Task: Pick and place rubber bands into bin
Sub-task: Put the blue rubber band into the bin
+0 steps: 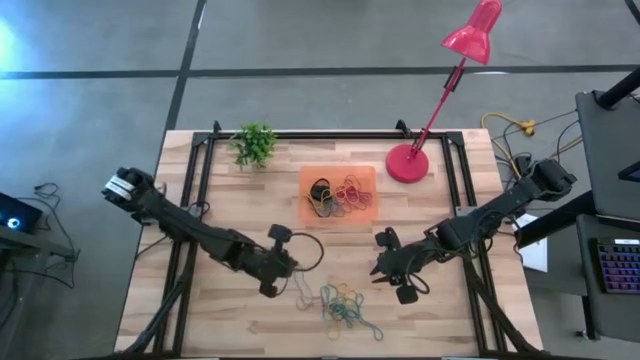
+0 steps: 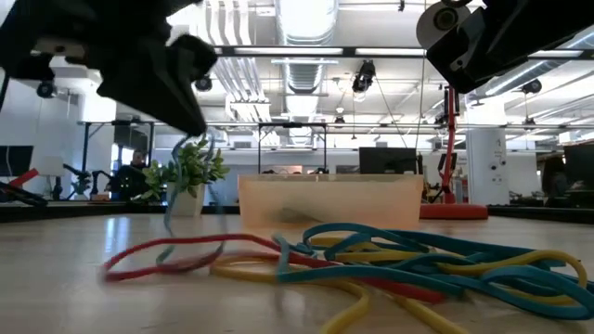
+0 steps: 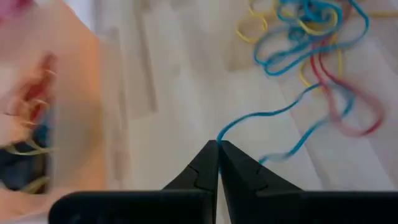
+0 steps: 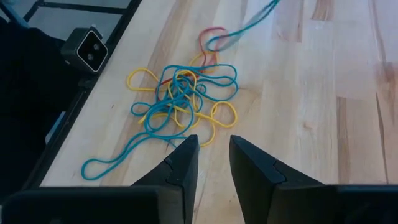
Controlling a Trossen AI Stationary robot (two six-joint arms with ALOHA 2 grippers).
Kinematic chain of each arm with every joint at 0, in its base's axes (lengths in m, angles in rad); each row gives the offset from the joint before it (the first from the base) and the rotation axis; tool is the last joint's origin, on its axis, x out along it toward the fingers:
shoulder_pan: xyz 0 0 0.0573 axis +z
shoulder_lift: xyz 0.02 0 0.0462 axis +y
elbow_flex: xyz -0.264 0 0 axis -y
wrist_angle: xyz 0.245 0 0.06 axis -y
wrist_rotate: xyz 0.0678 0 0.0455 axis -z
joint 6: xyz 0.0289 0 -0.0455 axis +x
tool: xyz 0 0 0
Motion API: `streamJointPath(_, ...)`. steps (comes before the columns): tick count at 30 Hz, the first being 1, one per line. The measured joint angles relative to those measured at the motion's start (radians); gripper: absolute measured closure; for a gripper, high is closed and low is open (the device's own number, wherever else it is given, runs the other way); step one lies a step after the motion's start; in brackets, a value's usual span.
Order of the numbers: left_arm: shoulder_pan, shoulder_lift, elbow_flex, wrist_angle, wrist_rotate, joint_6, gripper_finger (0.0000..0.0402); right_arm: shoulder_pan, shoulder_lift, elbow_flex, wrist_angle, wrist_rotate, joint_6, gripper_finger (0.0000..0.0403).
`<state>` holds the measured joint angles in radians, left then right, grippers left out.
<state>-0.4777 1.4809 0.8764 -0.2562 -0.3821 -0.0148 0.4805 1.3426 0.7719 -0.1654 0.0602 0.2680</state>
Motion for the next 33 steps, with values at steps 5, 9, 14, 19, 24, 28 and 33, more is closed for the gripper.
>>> streamJointPath(5, -0.008, -0.035, 0.008, 0.004, -0.074, 0.051, 0.0401, 0.000, 0.000, 0.000, -0.001, 0.009, 0.002, 0.0320)
streamJointPath(9, -0.015, -0.061, 0.014, 0.012, -0.161, 0.082, 0.0401, 0.000, 0.000, 0.000, -0.003, 0.015, 0.002, 0.0325)
streamJointPath(14, -0.021, -0.080, 0.030, 0.026, -0.226, 0.138, 0.0401, 0.000, 0.000, 0.000, -0.004, 0.020, 0.002, 0.0324)
streamJointPath(19, -0.016, -0.089, 0.038, 0.066, -0.263, 0.216, 0.0401, 0.000, 0.000, 0.000, -0.002, 0.022, -0.003, 0.0321)
streamJointPath(24, 0.003, -0.090, 0.075, 0.072, -0.309, 0.310, 0.0401, 0.000, 0.000, 0.000, -0.001, 0.022, -0.005, 0.0327)
streamJointPath(28, 0.034, -0.091, 0.103, 0.074, -0.312, 0.375, 0.0401, 0.000, 0.000, 0.000, -0.001, 0.022, -0.005, 0.0330)
streamJointPath(33, 0.082, -0.094, 0.127, 0.084, -0.313, 0.443, 0.0401, 0.000, 0.000, 0.000, -0.001, 0.022, -0.005, 0.0326)
